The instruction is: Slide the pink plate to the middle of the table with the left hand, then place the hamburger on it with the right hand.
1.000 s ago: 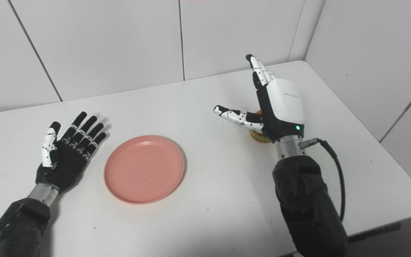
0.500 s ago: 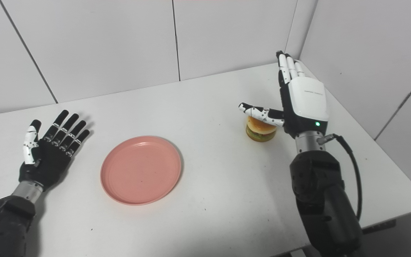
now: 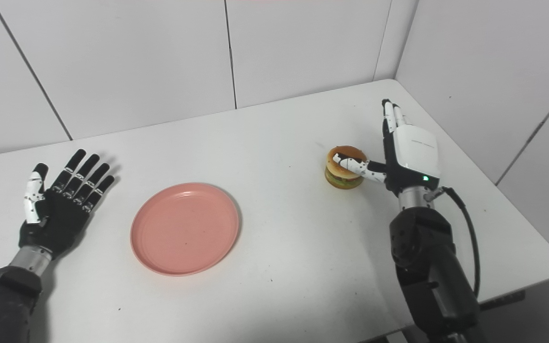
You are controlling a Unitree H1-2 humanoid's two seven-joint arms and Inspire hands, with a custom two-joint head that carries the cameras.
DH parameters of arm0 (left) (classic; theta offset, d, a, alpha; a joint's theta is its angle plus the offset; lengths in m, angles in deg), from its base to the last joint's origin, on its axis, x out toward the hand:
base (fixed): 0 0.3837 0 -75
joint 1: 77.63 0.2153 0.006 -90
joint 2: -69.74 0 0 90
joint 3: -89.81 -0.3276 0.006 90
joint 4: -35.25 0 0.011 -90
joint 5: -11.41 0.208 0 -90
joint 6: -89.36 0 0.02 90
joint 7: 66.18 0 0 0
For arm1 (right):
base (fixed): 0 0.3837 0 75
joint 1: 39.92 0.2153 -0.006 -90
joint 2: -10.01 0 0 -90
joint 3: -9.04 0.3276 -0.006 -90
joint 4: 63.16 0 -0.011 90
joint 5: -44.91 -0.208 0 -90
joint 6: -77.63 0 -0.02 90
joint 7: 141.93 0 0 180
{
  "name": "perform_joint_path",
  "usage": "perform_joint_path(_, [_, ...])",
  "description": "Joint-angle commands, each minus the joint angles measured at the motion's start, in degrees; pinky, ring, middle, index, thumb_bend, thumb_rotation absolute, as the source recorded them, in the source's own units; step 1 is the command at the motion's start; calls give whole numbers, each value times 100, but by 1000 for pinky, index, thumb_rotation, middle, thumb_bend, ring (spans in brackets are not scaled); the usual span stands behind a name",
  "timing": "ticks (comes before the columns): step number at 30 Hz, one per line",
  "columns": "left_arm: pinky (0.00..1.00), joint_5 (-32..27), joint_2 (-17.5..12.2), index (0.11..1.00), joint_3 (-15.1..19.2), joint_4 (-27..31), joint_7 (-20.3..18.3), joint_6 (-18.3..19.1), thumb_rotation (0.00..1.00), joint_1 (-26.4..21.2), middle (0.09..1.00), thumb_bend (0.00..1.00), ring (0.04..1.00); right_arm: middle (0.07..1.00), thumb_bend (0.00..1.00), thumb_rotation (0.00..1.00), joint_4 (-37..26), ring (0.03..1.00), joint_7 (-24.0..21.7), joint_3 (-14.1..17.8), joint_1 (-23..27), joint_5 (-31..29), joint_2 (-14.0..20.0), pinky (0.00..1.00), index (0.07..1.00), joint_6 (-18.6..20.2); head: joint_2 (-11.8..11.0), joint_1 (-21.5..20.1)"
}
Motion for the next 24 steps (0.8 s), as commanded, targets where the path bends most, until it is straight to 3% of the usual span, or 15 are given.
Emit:
perform_joint_path(1, [946,204,-87,929,-28,-253,366,470,1000,446,935,394,916,962,1000,803,-90,918,131,-4,226,-112,28,799,1000,48,16,19])
perform_joint_path(16, [963,191,-111,947,-109,107,404,598,1000,588,943,382,927,958,1000,744,170,901,-91,-393,384,-423,-61,751,989,336,113,117])
perform_joint_path(24, [962,226,-122,951,-143,104,399,560,1000,592,947,383,931,950,1000,715,271,887,-242,-397,449,-289,-135,711,988,387,167,123])
